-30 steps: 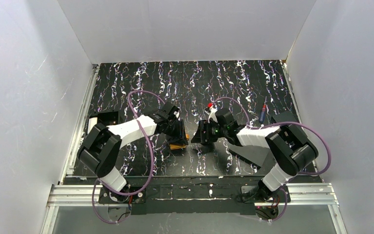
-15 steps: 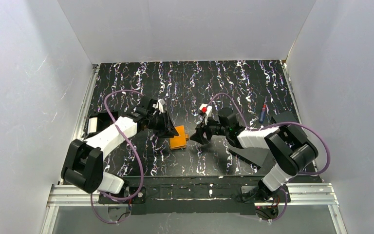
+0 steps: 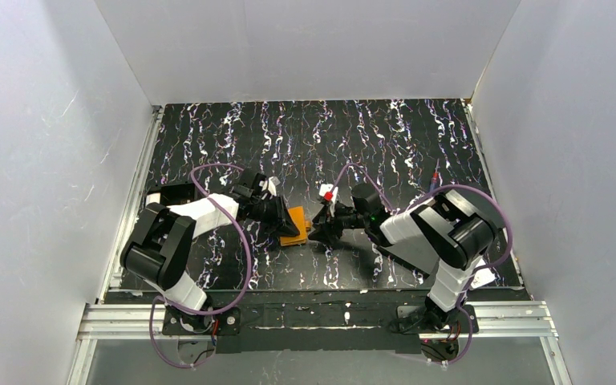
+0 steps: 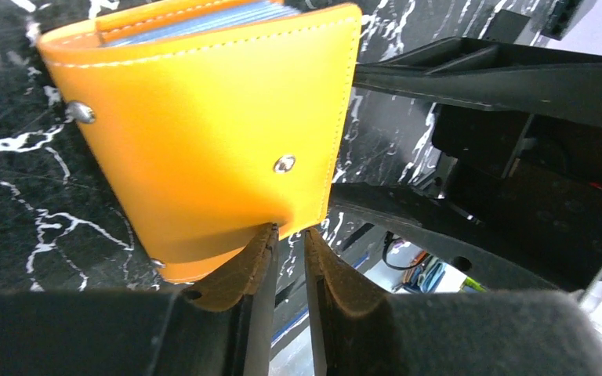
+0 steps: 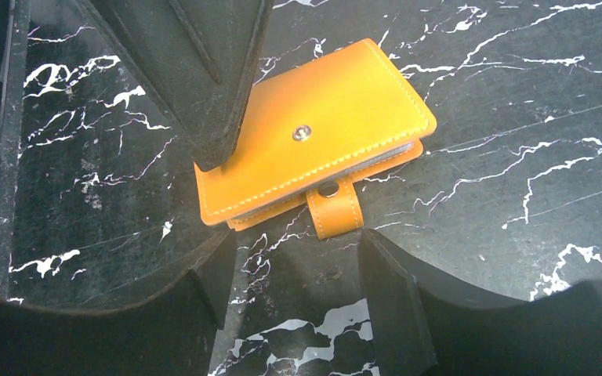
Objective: Put the credit cards into the card holder
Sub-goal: Close the card holder at the center of the board.
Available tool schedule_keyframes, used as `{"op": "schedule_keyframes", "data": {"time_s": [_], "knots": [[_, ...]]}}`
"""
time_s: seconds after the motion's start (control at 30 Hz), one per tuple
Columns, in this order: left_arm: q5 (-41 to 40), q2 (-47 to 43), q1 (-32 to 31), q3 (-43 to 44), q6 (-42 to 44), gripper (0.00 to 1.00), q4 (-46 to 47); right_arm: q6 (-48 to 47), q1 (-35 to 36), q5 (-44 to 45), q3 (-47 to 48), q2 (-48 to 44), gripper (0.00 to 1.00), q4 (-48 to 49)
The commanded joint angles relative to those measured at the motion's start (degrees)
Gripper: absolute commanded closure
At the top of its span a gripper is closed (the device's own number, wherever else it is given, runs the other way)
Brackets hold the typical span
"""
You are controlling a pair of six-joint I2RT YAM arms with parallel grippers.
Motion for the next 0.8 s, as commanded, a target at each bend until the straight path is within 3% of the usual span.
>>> {"op": "schedule_keyframes", "data": {"time_s": [0.0, 0.37, 0.63, 0.77], "knots": [[-1.97, 0.2, 0.54, -1.48, 2.94, 0.83, -2.25, -4.74, 0.92, -0.91, 2.05, 0.82, 0.33, 4.0], [-2.14, 0.57, 2.38, -5.56, 3.46, 0.85, -0.77, -10.48, 2.28, 1.12, 4.91, 4.3, 0.35, 1.8], [-1.85, 1.41, 2.62, -4.27, 8.12, 0.88, -5.17, -14.48, 2.55, -0.98, 7.3, 5.15, 0.32, -1.87], [-4.01, 2.25, 2.65, -2.21, 11.54, 0.9, -9.81, -9.51, 2.44, -2.3, 6.13, 3.96, 0.32, 1.75]]}}
